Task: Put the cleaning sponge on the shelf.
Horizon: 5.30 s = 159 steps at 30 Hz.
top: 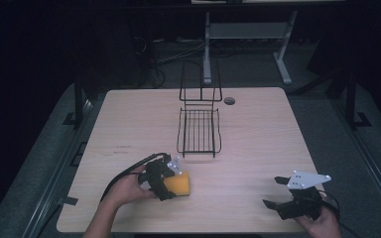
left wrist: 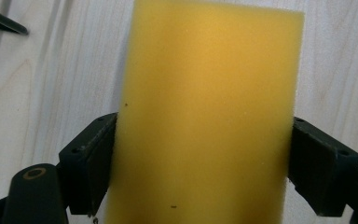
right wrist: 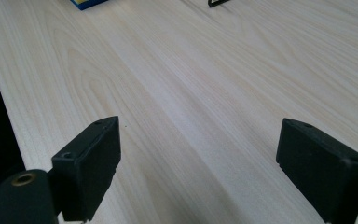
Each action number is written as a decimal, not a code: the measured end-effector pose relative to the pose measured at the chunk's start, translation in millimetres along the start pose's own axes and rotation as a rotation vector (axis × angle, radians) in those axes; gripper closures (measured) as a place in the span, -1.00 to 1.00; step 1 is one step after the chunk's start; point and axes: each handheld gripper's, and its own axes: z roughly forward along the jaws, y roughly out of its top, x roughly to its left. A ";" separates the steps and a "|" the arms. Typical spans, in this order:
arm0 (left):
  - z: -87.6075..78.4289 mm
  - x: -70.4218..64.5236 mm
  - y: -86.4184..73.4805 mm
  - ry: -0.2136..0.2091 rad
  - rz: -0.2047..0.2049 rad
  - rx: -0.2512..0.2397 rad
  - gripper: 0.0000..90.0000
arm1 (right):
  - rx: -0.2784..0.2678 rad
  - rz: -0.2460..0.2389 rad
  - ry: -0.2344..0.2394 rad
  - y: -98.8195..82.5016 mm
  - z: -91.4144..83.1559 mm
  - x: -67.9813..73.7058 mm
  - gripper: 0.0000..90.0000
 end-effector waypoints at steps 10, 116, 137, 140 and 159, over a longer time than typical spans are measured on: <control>3.1 1.5 0.2 -0.007 0.002 0.006 -0.61 | -0.001 0.006 -0.006 -0.2 -1.4 -0.1 -0.71; -44.0 47.8 46.7 -0.001 0.053 -0.107 -0.52 | 0.083 0.005 0.044 -4.4 12.4 -2.5 -0.70; -45.4 57.1 55.4 -0.006 0.065 -0.106 -0.52 | 0.090 0.013 0.049 -6.1 12.3 -2.5 -0.70; -45.0 57.8 55.3 -0.006 0.065 -0.106 -0.52 | 0.089 0.012 0.046 -6.1 11.9 -2.7 -0.70; -41.9 71.1 68.2 -0.007 0.078 -0.081 -0.52 | 0.095 0.010 0.047 -5.3 13.5 -3.0 -0.70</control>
